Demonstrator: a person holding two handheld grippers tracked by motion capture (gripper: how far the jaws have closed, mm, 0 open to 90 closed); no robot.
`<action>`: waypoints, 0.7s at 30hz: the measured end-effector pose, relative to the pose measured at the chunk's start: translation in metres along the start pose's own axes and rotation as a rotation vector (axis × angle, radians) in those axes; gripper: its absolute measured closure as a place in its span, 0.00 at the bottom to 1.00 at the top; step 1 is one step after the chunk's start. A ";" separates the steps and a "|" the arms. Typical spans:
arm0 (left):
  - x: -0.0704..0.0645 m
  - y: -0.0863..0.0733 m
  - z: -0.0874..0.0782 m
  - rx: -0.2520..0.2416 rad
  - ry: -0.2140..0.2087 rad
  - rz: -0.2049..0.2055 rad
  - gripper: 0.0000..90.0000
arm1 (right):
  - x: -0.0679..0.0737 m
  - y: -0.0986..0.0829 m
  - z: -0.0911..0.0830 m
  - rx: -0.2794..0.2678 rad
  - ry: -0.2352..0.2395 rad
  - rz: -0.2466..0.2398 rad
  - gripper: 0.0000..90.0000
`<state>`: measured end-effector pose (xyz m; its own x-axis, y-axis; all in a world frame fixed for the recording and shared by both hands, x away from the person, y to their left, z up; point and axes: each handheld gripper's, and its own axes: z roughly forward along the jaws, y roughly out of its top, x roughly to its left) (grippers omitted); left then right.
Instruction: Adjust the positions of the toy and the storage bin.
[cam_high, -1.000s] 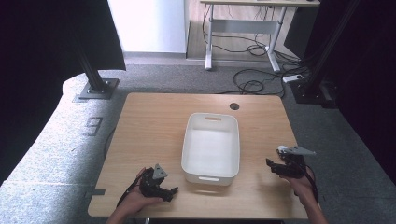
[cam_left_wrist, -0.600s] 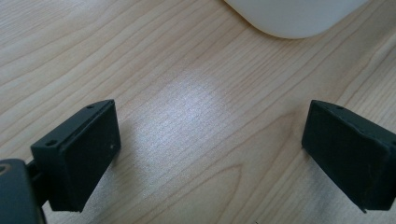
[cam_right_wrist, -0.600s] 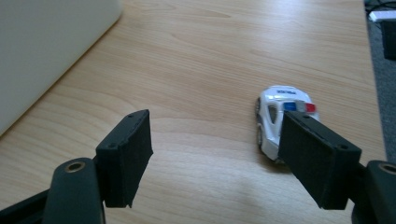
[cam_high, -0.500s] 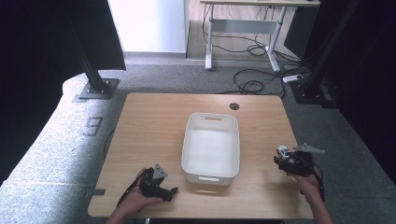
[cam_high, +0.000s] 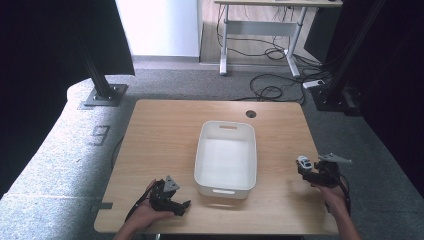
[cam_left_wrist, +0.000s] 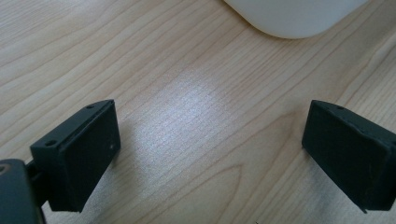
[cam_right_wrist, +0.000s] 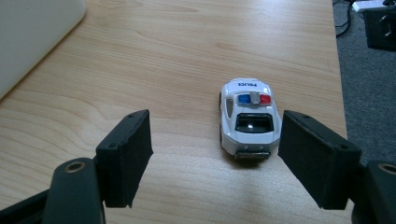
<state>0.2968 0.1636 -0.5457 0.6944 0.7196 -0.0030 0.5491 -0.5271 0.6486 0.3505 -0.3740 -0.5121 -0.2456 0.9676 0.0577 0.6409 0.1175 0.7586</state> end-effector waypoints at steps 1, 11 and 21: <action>0.000 0.000 0.000 0.000 0.000 0.000 0.05 | -0.001 0.000 0.001 0.002 0.000 0.001 0.28; 0.000 0.000 0.000 -0.001 -0.002 0.001 0.04 | -0.002 0.000 0.009 0.022 -0.017 0.004 0.28; 0.000 0.000 0.001 -0.003 -0.001 0.000 0.04 | -0.005 0.001 0.017 0.028 -0.036 0.009 0.28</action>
<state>0.2971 0.1635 -0.5462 0.6951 0.7189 -0.0035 0.5476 -0.5263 0.6505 0.3647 -0.3749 -0.5221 -0.2138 0.9760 0.0412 0.6634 0.1141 0.7395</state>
